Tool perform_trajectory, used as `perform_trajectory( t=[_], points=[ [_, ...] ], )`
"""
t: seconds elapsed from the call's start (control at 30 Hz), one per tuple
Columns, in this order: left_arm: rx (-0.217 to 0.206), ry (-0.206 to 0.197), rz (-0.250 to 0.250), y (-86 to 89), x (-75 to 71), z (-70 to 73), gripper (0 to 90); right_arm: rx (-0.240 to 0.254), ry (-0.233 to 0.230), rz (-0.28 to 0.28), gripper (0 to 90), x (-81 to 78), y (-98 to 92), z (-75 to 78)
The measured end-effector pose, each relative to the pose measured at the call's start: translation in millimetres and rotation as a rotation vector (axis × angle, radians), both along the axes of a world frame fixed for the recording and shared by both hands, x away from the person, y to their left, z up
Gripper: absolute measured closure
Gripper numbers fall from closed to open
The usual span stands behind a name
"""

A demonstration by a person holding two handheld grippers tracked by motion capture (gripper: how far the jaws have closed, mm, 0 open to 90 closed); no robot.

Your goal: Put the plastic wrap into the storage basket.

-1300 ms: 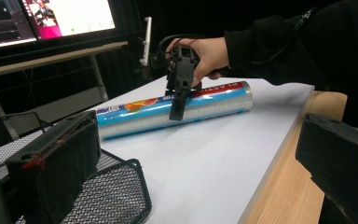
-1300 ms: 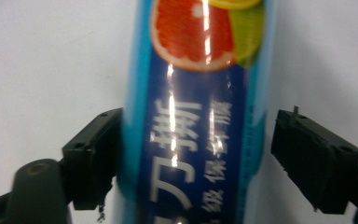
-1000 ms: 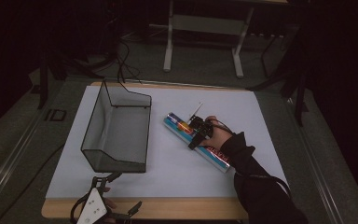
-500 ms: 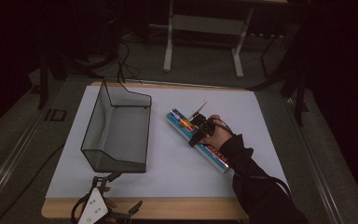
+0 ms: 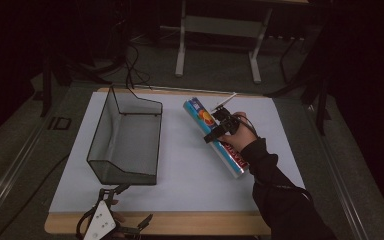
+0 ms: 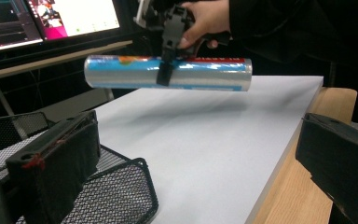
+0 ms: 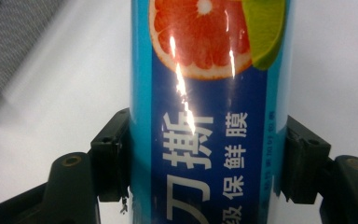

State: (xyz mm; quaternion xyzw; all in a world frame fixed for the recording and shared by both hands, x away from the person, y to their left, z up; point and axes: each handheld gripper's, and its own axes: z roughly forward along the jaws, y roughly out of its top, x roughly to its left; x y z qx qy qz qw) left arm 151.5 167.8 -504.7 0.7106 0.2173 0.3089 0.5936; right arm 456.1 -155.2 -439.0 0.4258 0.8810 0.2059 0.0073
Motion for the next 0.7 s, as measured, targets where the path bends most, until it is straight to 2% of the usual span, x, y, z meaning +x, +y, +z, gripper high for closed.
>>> perform_trajectory(
  t=[0.17,0.27,0.37,0.53,0.57,0.7],
  points=[
    [-0.001,0.001,0.0,-0.2,0.4,-0.2,0.5,0.036,-0.064,-0.051,31.9,-1.3,7.4,17.8],
    [0.001,0.0,-0.001,-0.1,0.2,-0.2,0.5,0.054,-0.074,-0.066,31.8,-1.4,10.4,24.1],
    [-0.002,0.001,-0.003,0.1,0.1,-0.1,0.5,0.103,-0.101,-0.078,31.9,-3.2,17.3,37.4],
    [0.001,0.001,-0.005,-0.5,0.5,-0.3,0.5,0.158,-0.117,-0.115,31.8,-4.3,26.6,48.4],
    [0.002,0.001,-0.005,-0.4,0.5,-0.3,0.5,0.182,-0.117,-0.124,31.9,-4.1,28.9,51.3],
    [0.002,0.002,-0.006,-0.2,0.9,-0.4,0.5,0.236,-0.135,-0.127,31.9,-5.7,37.6,61.1]
  ],
)
